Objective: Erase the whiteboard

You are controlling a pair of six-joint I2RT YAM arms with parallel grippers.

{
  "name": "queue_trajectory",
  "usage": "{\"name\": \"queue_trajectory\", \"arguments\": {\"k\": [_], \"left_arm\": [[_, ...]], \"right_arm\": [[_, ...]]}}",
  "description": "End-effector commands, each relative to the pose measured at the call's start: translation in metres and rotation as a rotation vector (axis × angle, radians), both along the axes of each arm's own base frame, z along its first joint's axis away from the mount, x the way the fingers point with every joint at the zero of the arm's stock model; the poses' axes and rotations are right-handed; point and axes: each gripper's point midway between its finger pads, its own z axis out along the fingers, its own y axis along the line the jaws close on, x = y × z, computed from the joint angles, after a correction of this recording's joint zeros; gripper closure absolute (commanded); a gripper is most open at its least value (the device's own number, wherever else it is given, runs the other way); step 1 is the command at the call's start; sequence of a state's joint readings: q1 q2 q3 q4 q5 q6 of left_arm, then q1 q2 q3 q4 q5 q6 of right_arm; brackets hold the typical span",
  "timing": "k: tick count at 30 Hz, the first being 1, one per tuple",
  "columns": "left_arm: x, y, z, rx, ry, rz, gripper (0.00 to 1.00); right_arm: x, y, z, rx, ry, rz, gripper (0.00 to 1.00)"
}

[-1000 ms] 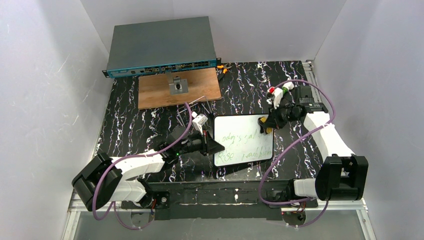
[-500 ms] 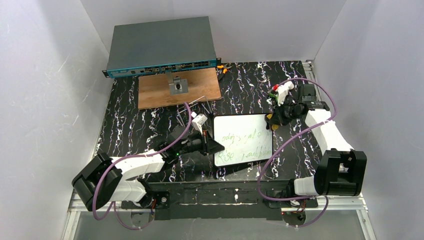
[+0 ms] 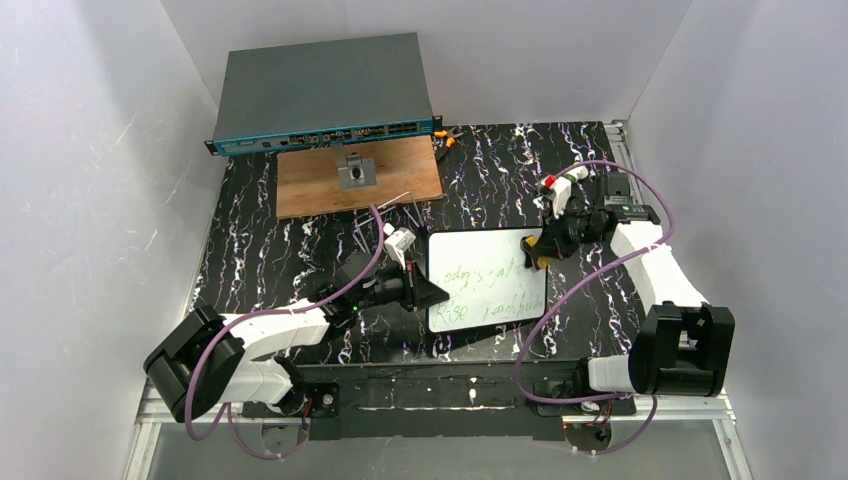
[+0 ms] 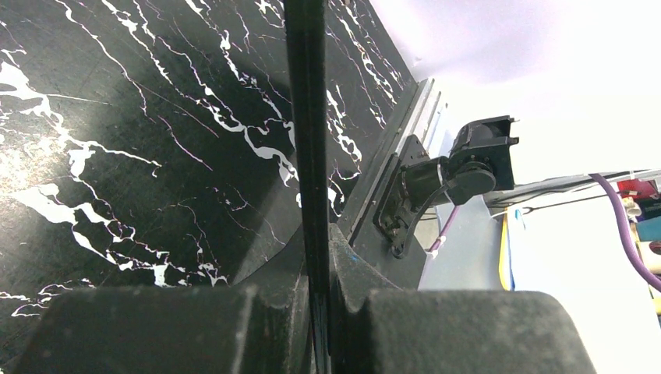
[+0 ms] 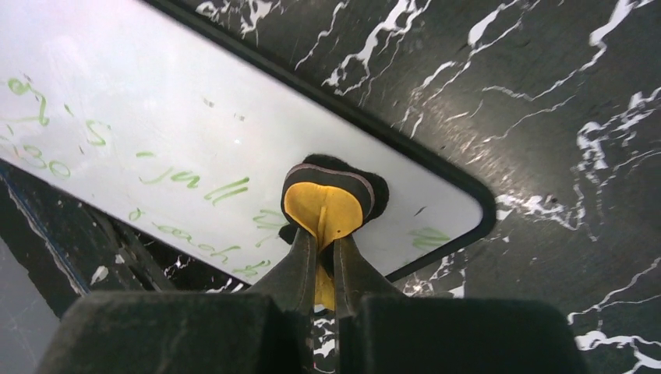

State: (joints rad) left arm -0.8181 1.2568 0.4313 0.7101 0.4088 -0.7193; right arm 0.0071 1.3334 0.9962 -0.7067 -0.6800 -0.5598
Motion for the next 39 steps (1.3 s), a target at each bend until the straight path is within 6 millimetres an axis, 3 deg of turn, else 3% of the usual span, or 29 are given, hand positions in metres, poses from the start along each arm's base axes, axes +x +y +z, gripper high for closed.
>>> {"name": "queue_trajectory", "arguments": {"k": [1,6,12,16,20,23,28,32,39], "left_arm": [[-0.009,-0.009,0.030,-0.080,-0.106,-0.082,1.00],[-0.010,-0.007,0.032,-0.077,-0.113,-0.080,1.00],[-0.010,-0.006,0.031,-0.078,-0.116,-0.076,1.00],[-0.009,-0.007,0.034,-0.082,-0.120,-0.078,1.00],[-0.009,-0.008,0.035,-0.082,-0.121,-0.082,1.00],[-0.009,-0.008,0.034,-0.082,-0.115,-0.081,1.00],[-0.010,-0.007,0.035,-0.079,-0.117,-0.078,1.00],[-0.010,-0.006,0.035,-0.075,-0.123,-0.075,1.00],[-0.009,-0.005,0.033,-0.070,-0.122,-0.071,1.00]], "right_arm": [[0.042,-0.009,0.027,0.004,-0.099,-0.083,0.99],[0.055,-0.027,0.015,-0.051,-0.076,-0.158,0.99],[0.034,-0.040,-0.006,-0.099,-0.027,-0.133,0.99],[0.012,-0.031,-0.006,-0.063,-0.009,-0.045,0.99],[-0.006,-0.011,0.010,0.048,-0.002,0.046,0.99],[0.009,-0.007,0.033,0.092,-0.035,0.016,0.99],[0.059,-0.031,0.054,0.003,-0.114,-0.172,0.99],[0.065,-0.039,0.038,-0.041,-0.075,-0.194,0.99],[0.026,-0.035,0.005,-0.059,-0.071,-0.113,0.99]]}}
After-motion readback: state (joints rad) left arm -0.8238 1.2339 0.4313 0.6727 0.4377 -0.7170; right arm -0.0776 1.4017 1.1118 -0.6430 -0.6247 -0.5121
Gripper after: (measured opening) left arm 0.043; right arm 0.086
